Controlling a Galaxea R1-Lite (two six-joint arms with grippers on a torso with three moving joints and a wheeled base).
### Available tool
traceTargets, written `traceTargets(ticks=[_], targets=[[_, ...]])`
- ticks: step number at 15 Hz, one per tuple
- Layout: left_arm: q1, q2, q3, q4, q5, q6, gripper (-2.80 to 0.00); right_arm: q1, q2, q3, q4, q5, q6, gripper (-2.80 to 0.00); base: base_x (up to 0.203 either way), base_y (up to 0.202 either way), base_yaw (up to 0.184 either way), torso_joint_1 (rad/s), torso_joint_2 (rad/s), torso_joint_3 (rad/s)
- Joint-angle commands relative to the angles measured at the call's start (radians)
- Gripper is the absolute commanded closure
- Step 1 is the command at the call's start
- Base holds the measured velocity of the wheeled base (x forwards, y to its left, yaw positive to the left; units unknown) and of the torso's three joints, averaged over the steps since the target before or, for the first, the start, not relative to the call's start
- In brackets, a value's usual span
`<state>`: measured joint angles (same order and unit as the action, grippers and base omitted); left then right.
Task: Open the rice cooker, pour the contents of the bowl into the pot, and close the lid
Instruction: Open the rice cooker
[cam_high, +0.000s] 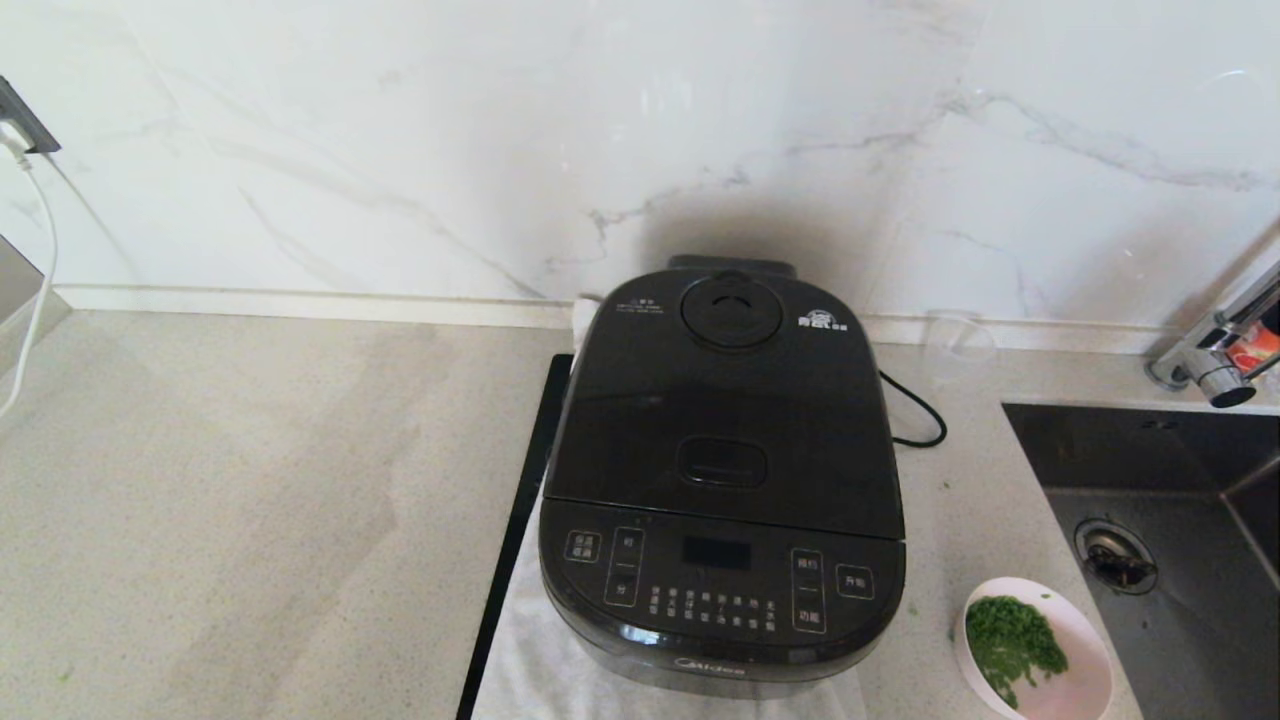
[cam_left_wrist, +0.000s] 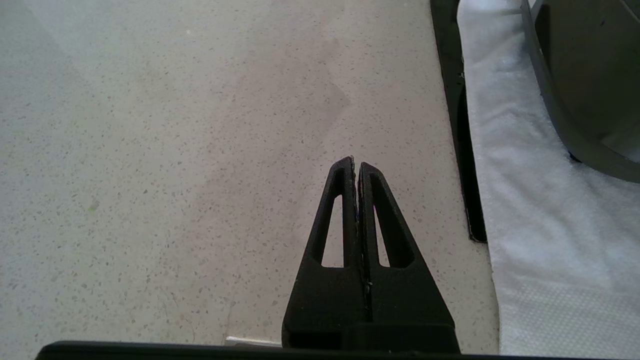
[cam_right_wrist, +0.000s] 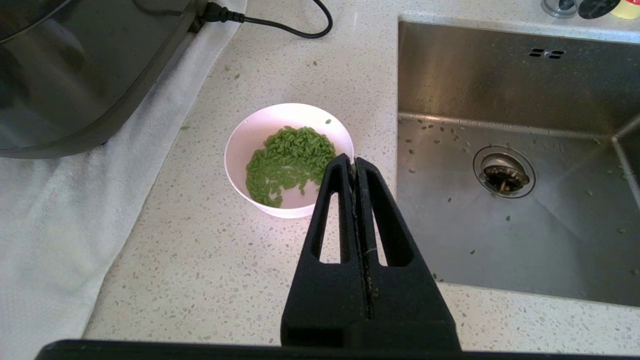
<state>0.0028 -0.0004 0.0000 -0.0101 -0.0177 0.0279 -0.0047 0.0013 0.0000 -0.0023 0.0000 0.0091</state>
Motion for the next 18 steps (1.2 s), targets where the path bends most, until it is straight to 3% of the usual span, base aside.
traceTargets(ticks=[1, 12, 15, 18], targets=[[0.0, 0.0, 0.009, -0.001, -0.001, 0.0, 0.0, 0.0, 0.0, 0.0, -0.001, 0.0, 0.0, 0.0, 0.0, 0.0, 0.0, 0.0, 0.0, 0.0], [0.0, 0.0, 0.008, 0.0, 0.025, 0.005, 0.0, 0.0, 0.0, 0.0, -0.001, 0.0, 0.0, 0.0, 0.0, 0.0, 0.0, 0.0, 0.0, 0.0], [0.001, 0.027, -0.166, 0.028, 0.011, 0.007, 0.0, 0.0, 0.0, 0.0, -0.001, 0.0, 0.0, 0.0, 0.0, 0.0, 0.0, 0.0, 0.0, 0.0], [0.001, 0.254, -0.366, 0.068, -0.1, -0.028, 0.0, 0.0, 0.0, 0.0, -0.001, 0.0, 0.0, 0.0, 0.0, 0.0, 0.0, 0.0, 0.0, 0.0]])
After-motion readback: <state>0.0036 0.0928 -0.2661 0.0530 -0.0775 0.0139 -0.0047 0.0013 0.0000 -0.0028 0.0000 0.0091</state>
